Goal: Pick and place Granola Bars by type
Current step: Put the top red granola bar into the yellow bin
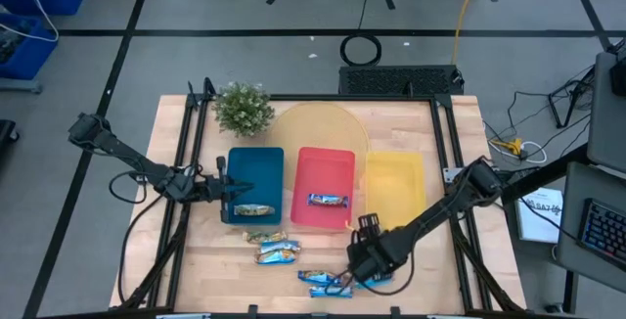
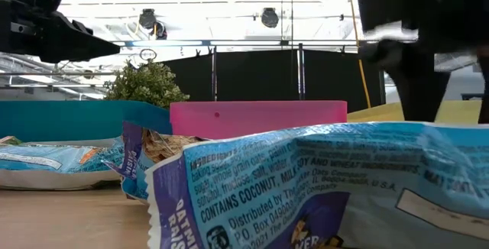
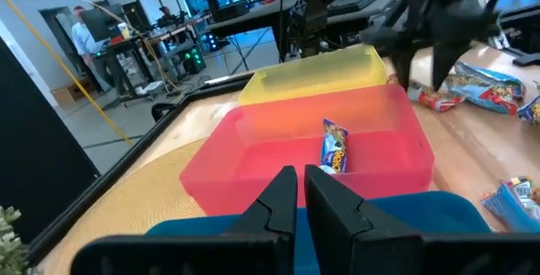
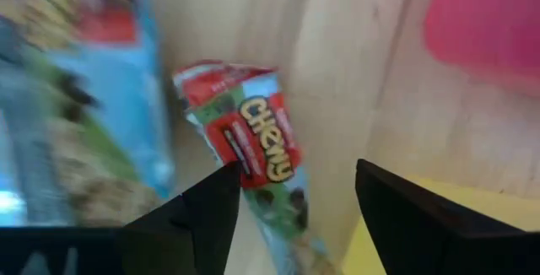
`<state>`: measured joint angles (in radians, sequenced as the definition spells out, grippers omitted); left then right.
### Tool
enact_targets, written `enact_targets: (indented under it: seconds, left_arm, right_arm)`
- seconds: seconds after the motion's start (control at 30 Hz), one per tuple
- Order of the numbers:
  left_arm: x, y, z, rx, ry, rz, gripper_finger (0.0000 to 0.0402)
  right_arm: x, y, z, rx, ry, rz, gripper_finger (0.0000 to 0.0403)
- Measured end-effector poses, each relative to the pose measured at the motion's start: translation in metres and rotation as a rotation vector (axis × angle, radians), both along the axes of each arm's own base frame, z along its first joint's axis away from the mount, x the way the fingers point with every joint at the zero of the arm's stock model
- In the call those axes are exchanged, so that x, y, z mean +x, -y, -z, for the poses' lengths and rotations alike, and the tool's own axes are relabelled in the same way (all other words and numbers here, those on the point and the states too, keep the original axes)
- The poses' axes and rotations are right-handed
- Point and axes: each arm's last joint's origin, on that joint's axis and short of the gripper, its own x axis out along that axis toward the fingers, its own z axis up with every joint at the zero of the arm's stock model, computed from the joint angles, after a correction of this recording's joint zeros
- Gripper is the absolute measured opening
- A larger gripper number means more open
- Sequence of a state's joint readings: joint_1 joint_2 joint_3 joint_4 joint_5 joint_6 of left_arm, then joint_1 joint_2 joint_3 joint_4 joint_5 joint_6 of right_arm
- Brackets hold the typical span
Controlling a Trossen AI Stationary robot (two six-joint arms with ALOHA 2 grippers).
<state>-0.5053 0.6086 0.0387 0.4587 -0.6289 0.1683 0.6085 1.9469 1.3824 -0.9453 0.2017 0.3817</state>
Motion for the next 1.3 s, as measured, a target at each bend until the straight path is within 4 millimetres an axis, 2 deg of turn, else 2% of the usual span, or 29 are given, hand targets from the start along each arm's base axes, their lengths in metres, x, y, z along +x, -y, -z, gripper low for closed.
enact_targets:
  seconds: [0.27, 0.4, 0.57, 0.83, 0.93, 1.1, 1.3]
  left_arm:
    - [0.000, 0.000, 0.002, -0.036, -0.011, -0.003, 0.0035]
    - [0.000, 0.000, 0.002, -0.034, -0.012, -0.003, 0.0035]
    - [0.000, 0.000, 0.002, -0.033, -0.013, -0.003, 0.0035]
    - [0.000, 0.000, 0.002, -0.052, -0.011, -0.005, 0.0035]
    - [0.000, 0.000, 0.002, -0.053, -0.011, -0.005, 0.0035]
    - [0.000, 0.000, 0.002, -0.054, -0.010, -0.005, 0.0035]
    - [0.000, 0.000, 0.002, -0.054, -0.010, -0.005, 0.0035]
  right_arm:
    - [-0.005, 0.017, 0.028, 0.116, -0.055, -0.027, 0.0198]
    - [-0.002, 0.018, 0.029, 0.144, -0.055, -0.038, 0.0172]
    - [0.002, 0.015, 0.027, 0.178, -0.007, -0.041, 0.0115]
    - [0.021, 0.002, 0.009, 0.238, 0.095, -0.084, 0.0020]
    - [0.029, -0.003, -0.003, 0.257, 0.137, -0.113, 0.0016]
    - [0.039, -0.008, -0.023, 0.263, 0.184, -0.154, 0.0033]
    - [0.045, 0.001, -0.056, 0.118, 0.166, -0.138, 0.0013]
